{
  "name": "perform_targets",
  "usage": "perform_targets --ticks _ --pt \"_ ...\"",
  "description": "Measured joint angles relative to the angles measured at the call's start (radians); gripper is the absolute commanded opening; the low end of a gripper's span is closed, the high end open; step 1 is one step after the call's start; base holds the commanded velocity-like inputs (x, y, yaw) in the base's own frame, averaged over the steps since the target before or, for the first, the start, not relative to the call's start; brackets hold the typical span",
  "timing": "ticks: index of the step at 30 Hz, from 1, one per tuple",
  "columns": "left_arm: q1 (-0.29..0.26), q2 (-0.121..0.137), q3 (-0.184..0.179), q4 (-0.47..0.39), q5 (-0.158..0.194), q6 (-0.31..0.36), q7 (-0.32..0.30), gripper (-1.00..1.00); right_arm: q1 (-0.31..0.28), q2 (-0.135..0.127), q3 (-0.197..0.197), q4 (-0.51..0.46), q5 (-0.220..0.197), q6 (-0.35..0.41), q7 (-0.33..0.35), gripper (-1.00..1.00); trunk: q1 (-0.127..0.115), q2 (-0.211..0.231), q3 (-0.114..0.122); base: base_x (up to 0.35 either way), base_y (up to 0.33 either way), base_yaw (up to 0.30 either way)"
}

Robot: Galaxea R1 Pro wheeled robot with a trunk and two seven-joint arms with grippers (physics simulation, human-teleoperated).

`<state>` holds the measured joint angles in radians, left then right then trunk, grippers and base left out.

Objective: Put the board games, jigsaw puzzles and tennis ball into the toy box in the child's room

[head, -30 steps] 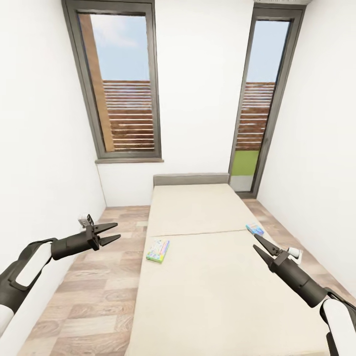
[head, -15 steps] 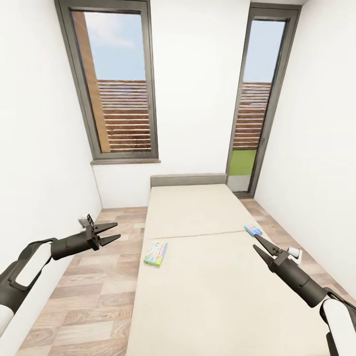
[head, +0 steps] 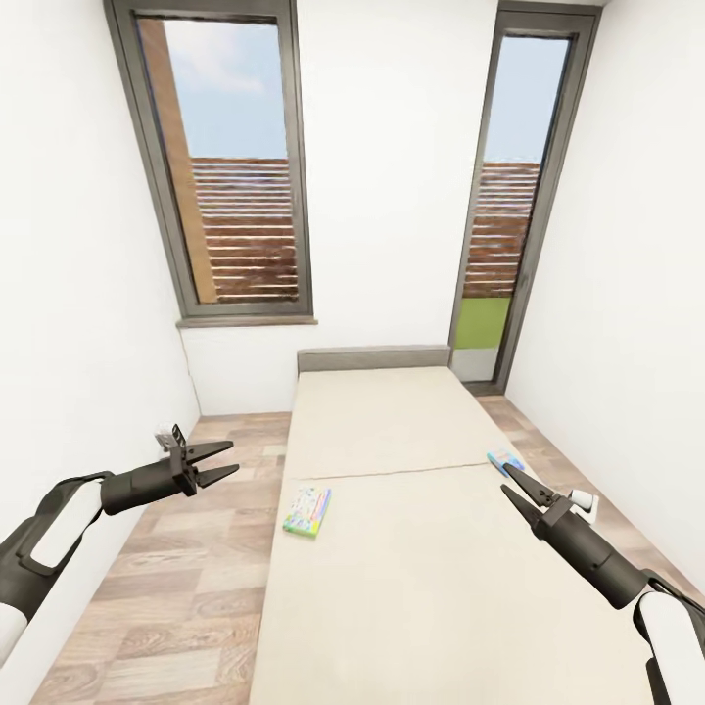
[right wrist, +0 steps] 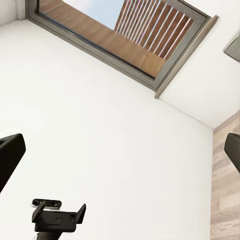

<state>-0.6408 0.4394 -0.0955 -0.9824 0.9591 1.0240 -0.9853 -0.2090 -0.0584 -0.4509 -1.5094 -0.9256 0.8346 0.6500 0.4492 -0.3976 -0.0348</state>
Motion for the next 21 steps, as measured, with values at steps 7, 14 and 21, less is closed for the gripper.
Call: perform_targets --ticks 7,14,21 --pt "0.0 0.0 0.0 0.0 0.0 0.0 0.0 1.0 0.0 0.0 0.0 0.0 0.002 0.0 0.0 1.0 0.0 0.0 0.0 0.039 -0.022 0.0" --pt "0.0 0.0 0.0 0.0 0.0 0.0 0.0 1.0 0.0 0.0 0.0 0.0 0.002 0.0 0.0 1.0 0.0 0.0 0.0 0.08 -0.098 0.0" --pt "0.0 0.0 0.0 0.0 0.001 0.0 0.0 1.0 0.0 0.0 0.0 0.0 0.002 0.0 0.0 1.0 0.0 0.0 0.0 0.02 -0.023 0.0"
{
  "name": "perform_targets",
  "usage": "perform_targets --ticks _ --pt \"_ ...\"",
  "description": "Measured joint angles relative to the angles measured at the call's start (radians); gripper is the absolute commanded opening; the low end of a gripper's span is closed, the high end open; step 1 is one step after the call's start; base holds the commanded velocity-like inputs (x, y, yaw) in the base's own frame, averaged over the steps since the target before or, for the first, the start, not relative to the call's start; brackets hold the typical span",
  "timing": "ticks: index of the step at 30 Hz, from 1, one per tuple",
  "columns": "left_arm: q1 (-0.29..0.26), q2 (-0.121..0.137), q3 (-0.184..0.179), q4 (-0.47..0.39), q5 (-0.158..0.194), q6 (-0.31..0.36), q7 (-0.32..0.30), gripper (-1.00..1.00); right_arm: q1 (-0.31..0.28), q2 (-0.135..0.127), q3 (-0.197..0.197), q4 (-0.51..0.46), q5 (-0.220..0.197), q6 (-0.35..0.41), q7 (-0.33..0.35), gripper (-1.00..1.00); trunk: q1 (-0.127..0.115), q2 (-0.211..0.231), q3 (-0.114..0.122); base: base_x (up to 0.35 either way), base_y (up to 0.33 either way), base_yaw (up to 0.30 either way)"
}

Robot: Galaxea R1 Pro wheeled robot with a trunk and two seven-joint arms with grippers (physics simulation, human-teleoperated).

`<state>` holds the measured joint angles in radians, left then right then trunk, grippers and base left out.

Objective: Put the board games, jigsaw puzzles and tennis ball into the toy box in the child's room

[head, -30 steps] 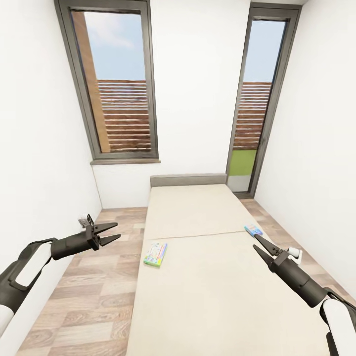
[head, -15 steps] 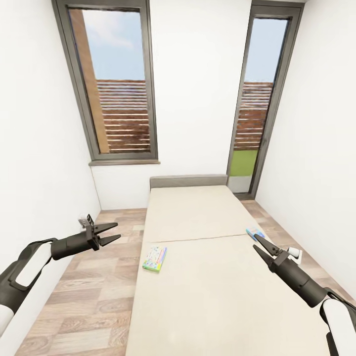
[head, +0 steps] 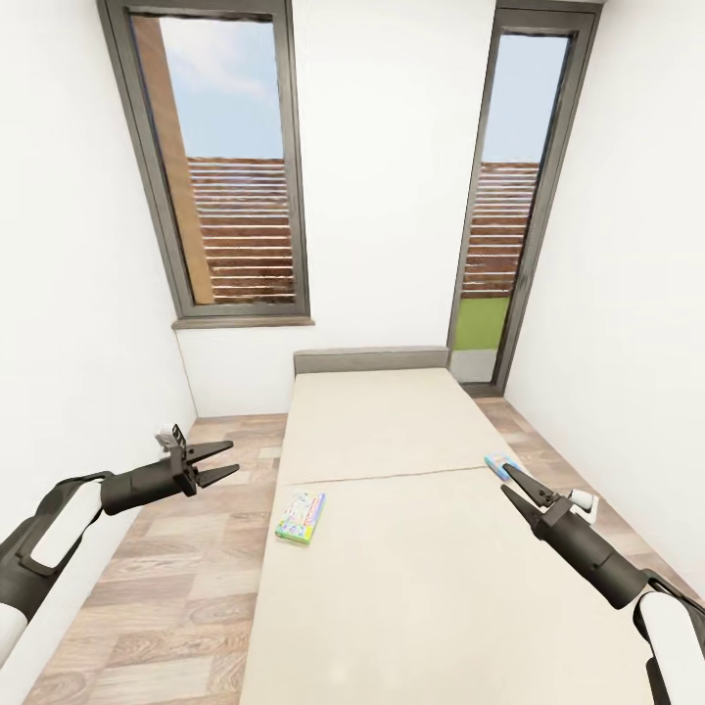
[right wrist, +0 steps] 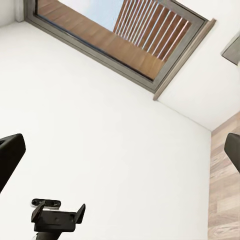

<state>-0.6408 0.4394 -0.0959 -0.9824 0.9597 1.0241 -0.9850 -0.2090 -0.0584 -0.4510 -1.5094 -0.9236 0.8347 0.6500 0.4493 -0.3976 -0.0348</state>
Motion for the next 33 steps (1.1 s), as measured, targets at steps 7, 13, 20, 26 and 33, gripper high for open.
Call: perform_targets --ticks 7,13,20,26,33 --pt "0.0 0.0 0.0 0.0 0.0 0.0 0.0 1.0 0.0 0.0 0.0 0.0 0.001 0.0 0.0 1.0 0.0 0.0 0.0 0.004 -0.004 0.0" --pt "-0.001 0.0 0.0 0.0 0.0 -0.001 0.0 1.0 0.0 0.0 0.0 0.0 0.001 0.0 0.0 1.0 0.0 0.0 0.0 0.0 0.0 0.0" --pt "-0.001 0.0 -0.001 0.0 0.0 -0.011 -0.001 1.0 0.0 0.0 0.001 0.0 0.002 0.0 0.0 1.0 0.0 0.0 0.0 0.0 0.0 0.0" --pt "0.0 0.0 -0.001 0.0 0.0 -0.013 -0.002 1.0 0.0 0.0 0.0 0.0 0.002 0.0 0.0 1.0 0.0 0.0 0.0 0.0 0.0 0.0" --pt "-0.001 0.0 0.0 0.0 0.0 -0.014 -0.002 1.0 0.0 0.0 0.0 -0.001 0.0 0.0 0.0 1.0 0.0 0.0 0.0 0.0 0.0 0.0"
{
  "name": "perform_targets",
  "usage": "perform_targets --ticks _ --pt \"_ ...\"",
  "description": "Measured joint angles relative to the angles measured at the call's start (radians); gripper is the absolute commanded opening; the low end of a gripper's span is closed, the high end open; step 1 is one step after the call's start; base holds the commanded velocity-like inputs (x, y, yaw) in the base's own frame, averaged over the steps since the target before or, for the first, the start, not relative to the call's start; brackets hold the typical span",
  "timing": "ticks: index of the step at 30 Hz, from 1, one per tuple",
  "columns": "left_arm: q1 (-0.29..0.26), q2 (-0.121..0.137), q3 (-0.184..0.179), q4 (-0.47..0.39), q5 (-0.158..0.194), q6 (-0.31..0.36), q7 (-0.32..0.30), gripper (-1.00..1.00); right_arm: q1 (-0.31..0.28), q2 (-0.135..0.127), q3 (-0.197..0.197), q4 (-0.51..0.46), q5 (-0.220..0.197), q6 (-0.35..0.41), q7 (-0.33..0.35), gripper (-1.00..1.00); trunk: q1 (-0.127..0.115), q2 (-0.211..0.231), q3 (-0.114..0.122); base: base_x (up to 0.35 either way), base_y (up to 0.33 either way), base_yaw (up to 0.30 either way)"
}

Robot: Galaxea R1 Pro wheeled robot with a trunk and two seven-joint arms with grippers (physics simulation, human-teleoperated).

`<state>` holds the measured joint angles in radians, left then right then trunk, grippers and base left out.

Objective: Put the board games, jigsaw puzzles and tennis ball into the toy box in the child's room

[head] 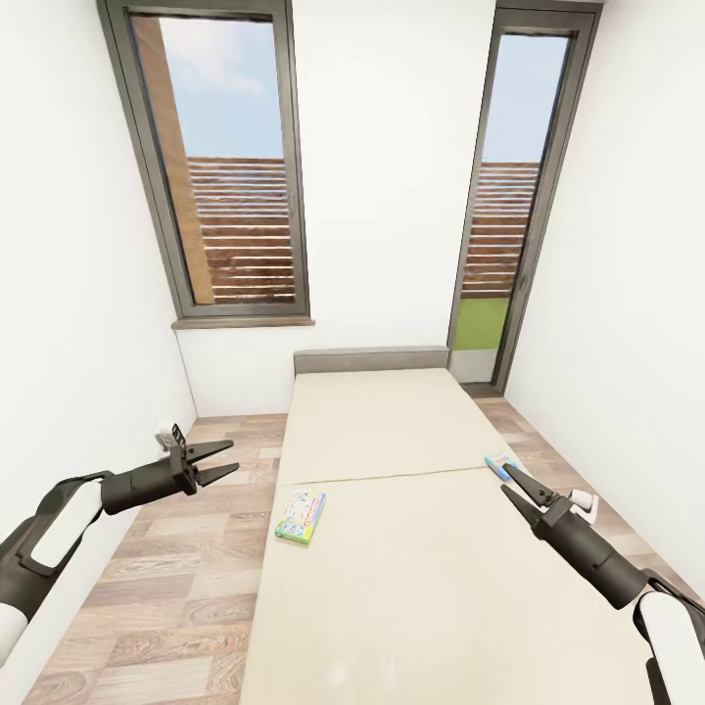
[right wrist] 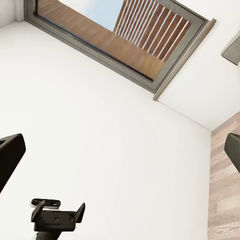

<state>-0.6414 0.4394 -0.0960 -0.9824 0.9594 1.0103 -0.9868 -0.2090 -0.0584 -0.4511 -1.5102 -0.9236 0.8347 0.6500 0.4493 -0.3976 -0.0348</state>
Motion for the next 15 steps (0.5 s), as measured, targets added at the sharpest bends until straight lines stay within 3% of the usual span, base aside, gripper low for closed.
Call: perform_targets --ticks 5,15 --pt "0.0 0.0 0.0 0.0 0.0 0.0 0.0 1.0 0.0 0.0 0.0 0.0 0.0 0.0 0.0 1.0 0.0 0.0 0.0 0.0 0.0 -0.081" --pt "0.0 0.0 0.0 0.0 0.0 0.0 -0.002 1.0 0.0 -0.001 0.0 0.0 0.0 0.0 0.0 1.0 0.0 0.0 0.0 0.0 0.001 -0.232"
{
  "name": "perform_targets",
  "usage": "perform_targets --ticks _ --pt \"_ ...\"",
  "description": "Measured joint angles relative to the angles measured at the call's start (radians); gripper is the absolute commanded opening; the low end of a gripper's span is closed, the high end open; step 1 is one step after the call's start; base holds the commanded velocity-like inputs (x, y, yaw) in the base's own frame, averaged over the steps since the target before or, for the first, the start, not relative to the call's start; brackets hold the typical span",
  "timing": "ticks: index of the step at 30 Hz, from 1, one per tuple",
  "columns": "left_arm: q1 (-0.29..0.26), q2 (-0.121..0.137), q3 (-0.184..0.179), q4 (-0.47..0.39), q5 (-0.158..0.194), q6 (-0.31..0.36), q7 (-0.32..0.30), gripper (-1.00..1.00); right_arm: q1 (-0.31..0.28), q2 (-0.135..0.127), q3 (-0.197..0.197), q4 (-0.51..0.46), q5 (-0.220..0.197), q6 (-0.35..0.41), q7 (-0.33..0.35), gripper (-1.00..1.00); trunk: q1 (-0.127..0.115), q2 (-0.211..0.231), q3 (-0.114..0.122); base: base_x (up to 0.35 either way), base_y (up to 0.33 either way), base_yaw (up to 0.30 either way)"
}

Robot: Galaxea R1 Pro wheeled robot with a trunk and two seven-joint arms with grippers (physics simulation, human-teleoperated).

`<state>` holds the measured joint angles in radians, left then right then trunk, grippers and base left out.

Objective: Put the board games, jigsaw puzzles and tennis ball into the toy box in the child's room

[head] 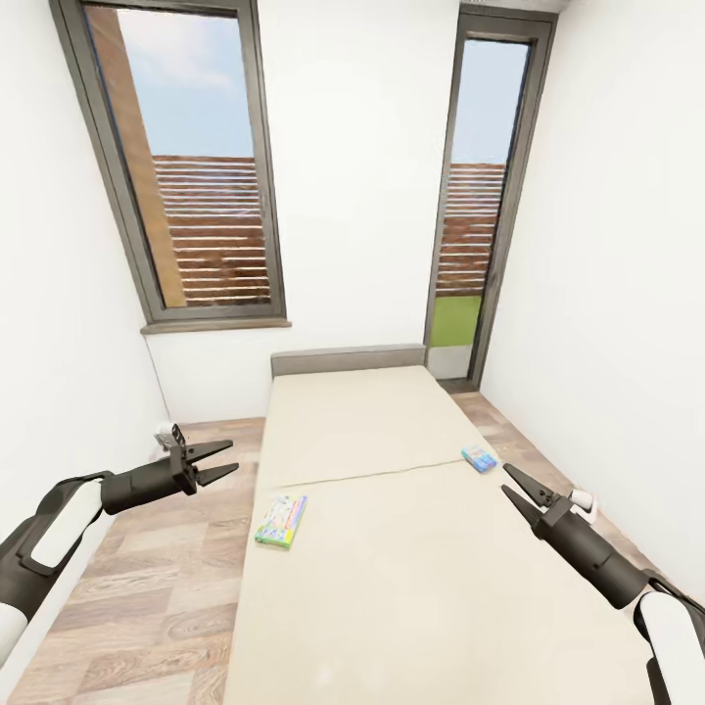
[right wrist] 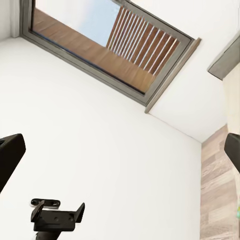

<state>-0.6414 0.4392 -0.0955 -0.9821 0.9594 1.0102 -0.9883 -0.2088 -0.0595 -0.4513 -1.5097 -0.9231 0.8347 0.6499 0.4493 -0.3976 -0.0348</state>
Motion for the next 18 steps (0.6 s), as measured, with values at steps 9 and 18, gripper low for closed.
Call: perform_targets --ticks 9,18 --pt "0.0 0.0 0.0 0.0 0.0 0.0 -0.002 1.0 0.0 0.0 0.0 0.0 -0.001 0.0 0.0 1.0 0.0 0.0 0.0 0.0 0.093 -0.061" --pt "0.0 0.0 0.001 0.0 0.0 0.0 -0.002 1.0 0.0 0.0 0.0 -0.001 0.0 0.0 0.0 1.0 0.0 0.0 0.0 0.0 0.017 -0.004"
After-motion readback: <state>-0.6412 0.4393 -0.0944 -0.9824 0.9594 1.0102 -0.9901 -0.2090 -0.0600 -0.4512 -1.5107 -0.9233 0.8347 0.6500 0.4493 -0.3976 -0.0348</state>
